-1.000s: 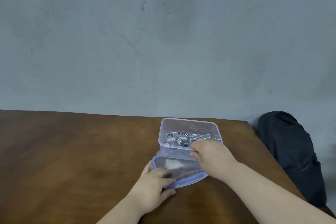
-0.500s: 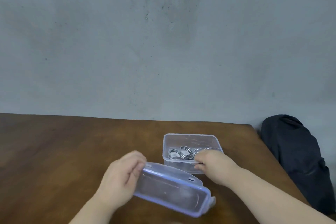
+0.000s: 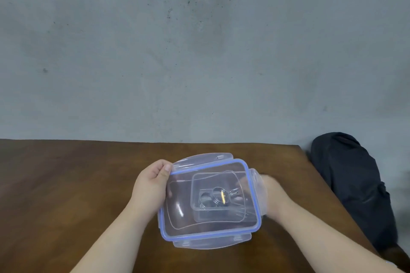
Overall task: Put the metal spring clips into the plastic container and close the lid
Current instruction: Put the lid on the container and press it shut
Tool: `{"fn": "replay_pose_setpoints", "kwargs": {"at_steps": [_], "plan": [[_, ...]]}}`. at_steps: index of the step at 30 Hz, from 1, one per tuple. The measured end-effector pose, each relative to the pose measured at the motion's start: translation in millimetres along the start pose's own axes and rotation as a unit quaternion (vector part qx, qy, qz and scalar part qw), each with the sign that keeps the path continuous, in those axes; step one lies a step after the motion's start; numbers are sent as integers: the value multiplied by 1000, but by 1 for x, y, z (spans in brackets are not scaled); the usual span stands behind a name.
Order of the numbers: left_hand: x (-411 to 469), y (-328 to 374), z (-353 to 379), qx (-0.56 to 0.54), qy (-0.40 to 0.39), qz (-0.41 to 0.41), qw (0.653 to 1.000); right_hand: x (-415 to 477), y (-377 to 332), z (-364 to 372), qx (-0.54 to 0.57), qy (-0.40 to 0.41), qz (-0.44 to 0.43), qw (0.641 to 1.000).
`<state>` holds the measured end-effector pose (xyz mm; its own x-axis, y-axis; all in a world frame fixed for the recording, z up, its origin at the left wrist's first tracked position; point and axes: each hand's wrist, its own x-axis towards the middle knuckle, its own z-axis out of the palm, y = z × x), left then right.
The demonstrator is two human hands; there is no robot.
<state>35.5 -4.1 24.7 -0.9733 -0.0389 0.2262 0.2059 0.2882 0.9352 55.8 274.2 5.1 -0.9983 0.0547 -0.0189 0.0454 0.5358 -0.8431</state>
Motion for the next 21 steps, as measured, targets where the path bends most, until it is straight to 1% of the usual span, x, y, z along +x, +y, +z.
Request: {"fn": "replay_pose_setpoints", "kwargs": {"at_steps": [1, 2, 3, 4, 5, 6, 7, 8, 9, 12, 15, 17, 21], "plan": [[4, 1, 3, 1, -2, -11, 1000, 4, 0, -5, 92, 34, -2, 995], [8, 2, 6, 1, -4, -22, 1000, 5, -5, -12, 200, 42, 5, 979], [12, 3, 10, 1, -6, -34, 999, 4, -8, -19, 299, 45, 3, 953], [16, 4, 14, 4, -10, -43, 999, 4, -10, -26, 349, 37, -1, 937], [20, 6, 19, 9, -18, -48, 999, 2, -16, -29, 356, 32, -10, 934], [24, 8, 25, 18, -30, -48, 998, 0, -22, -31, 294, 35, -41, 954], [29, 10, 30, 27, -42, -46, 998, -3, -27, -30, 203, 57, -66, 975], [33, 12, 35, 33, -52, -44, 997, -3, -30, -29, 137, 86, -75, 984], [37, 14, 39, 36, -57, -42, 997, 1, -28, -28, 102, 114, -72, 986], [44, 11, 42, 33, -58, -59, 996, 14, -17, -26, 126, 163, -37, 978], [42, -8, 41, 30, -78, -107, 991, 28, 2, -23, 125, 172, 19, 977], [37, -24, 45, 46, -77, -117, 989, 38, 12, -17, 88, 165, 47, 981], [37, -39, 55, 83, -27, -127, 988, 55, 20, -5, -14, 143, 48, 989]]}}
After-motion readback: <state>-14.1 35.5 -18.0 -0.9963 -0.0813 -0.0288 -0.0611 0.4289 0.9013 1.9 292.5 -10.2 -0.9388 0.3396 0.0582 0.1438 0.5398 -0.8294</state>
